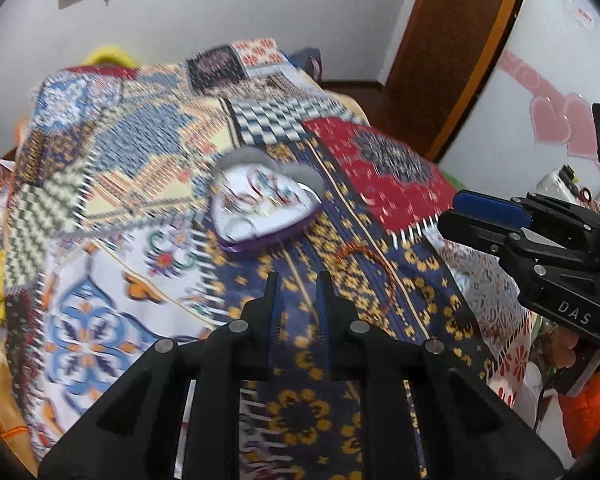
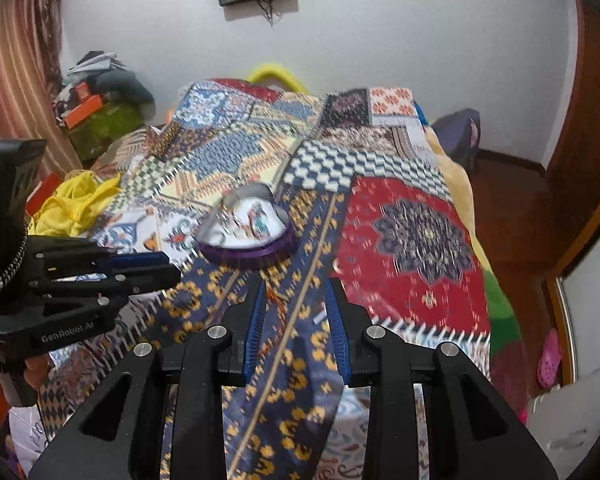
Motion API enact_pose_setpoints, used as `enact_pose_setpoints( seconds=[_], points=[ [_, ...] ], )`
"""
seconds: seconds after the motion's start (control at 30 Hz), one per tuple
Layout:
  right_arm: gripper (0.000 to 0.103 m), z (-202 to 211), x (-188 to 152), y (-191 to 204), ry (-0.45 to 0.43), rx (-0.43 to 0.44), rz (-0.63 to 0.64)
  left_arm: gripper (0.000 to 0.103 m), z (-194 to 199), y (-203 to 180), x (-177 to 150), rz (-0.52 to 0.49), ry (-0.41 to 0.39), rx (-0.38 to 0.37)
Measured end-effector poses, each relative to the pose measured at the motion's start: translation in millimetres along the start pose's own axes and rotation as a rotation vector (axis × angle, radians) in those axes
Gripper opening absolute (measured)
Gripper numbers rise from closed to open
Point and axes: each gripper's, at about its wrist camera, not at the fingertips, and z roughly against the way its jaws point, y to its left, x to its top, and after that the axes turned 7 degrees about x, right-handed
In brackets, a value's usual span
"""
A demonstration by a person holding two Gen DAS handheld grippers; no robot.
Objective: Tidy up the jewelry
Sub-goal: 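Close the left tool on the red beaded bracelet on the quilt, then carry the red beaded bracelet into the heart tin and open the left tool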
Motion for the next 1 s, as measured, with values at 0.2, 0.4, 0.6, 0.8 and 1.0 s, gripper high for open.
enact_pose_setpoints(
  seconds=[0.2,0.4,0.6,0.8,1.0],
  points=[
    [0.027,-2,-16,-14,0.026,-0.005,-0.045,0.016,-28,-15,-6,-0.008,0.072,-0.022],
    [0.027,0,-27,-26,0.034,-0.014,-0.076,0.016,-45,-16,-12,0.018,0.1,-0.03],
    [0.027,0,-30,-32,0.036,-0.003,-0.102,0.002,-45,-13,-14,0.031,0.092,-0.041],
    [0.027,-2,-24,-24,0.022,0.022,-0.092,0.001,-24,-10,-9,0.007,0.031,-0.02],
    [0.027,1,-12,-13,-0.016,0.056,-0.078,0.001,7,10,15,0.031,-0.074,0.029]
  ],
)
